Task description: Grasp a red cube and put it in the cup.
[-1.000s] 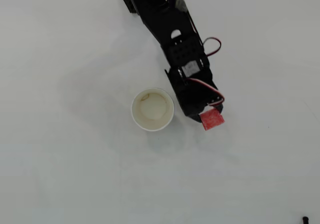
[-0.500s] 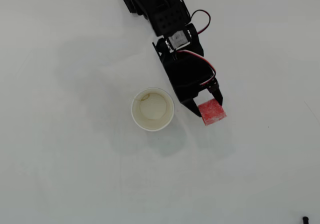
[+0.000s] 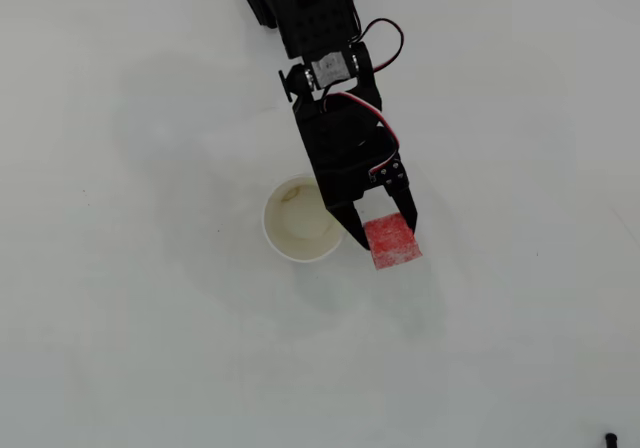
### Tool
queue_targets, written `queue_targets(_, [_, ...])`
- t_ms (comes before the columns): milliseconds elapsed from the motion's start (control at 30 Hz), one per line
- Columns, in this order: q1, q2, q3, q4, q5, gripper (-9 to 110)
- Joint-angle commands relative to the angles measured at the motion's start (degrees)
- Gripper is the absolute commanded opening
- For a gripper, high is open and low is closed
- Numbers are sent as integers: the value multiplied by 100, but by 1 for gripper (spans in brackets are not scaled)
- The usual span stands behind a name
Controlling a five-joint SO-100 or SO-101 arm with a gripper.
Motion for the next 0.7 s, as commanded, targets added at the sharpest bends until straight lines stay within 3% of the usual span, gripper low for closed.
queue_targets(0, [114, 378, 44, -132, 35, 9])
queue_targets(667, [896, 1600, 870, -18, 70, 8])
